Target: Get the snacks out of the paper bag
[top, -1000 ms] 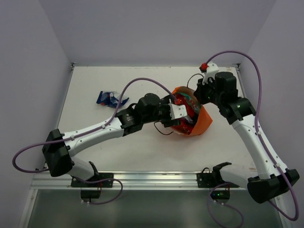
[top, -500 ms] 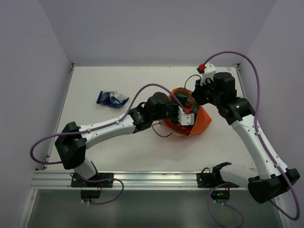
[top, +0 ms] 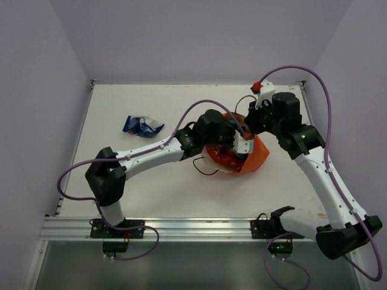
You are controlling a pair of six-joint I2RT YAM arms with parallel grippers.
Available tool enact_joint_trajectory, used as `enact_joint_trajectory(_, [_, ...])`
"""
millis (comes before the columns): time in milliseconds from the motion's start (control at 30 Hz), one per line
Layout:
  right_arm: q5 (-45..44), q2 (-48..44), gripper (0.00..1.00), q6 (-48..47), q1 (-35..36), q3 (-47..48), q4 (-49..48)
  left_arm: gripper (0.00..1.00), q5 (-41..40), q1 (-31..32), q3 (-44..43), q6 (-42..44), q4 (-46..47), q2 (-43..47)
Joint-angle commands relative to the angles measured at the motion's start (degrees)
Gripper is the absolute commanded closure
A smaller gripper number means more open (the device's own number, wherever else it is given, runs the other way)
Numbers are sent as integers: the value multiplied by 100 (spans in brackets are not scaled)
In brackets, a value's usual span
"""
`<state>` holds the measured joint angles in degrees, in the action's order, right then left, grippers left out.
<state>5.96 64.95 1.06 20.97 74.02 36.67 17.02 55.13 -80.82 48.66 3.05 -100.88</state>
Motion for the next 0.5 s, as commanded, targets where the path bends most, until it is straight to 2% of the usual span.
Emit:
enact_joint_trajectory(0, [293, -369, 100, -18, 74, 157, -581, 72, 232, -11, -242, 152, -287, -81])
enact_joint_trajectory(33, [257, -378, 100, -9, 74, 105, -616, 78, 267, -11, -207, 135, -287, -63])
enact_joint_trajectory(67, [213, -386, 100, -18, 74, 95, -625, 90, 285, -3, -180, 135, -357, -28])
enact_joint_trajectory(100, [187, -386, 100, -18, 74, 87, -634, 98, 285, -11, -163, 126, -514, 7])
enact_joint_trajectory(133, [143, -378, 100, -9, 65, 69, -643, 100, 276, -3, -119, 126, -542, 42])
enact_joint_trajectory(233, [-103, -351, 100, -9, 74, -1, -660, 100, 258, -3, -101, 64, -683, 287])
enact_joint_trajectory(467, [-850, -342, 100, 26, 56, -186, -819, 100, 144, -3, 31, -270, -639, 1702])
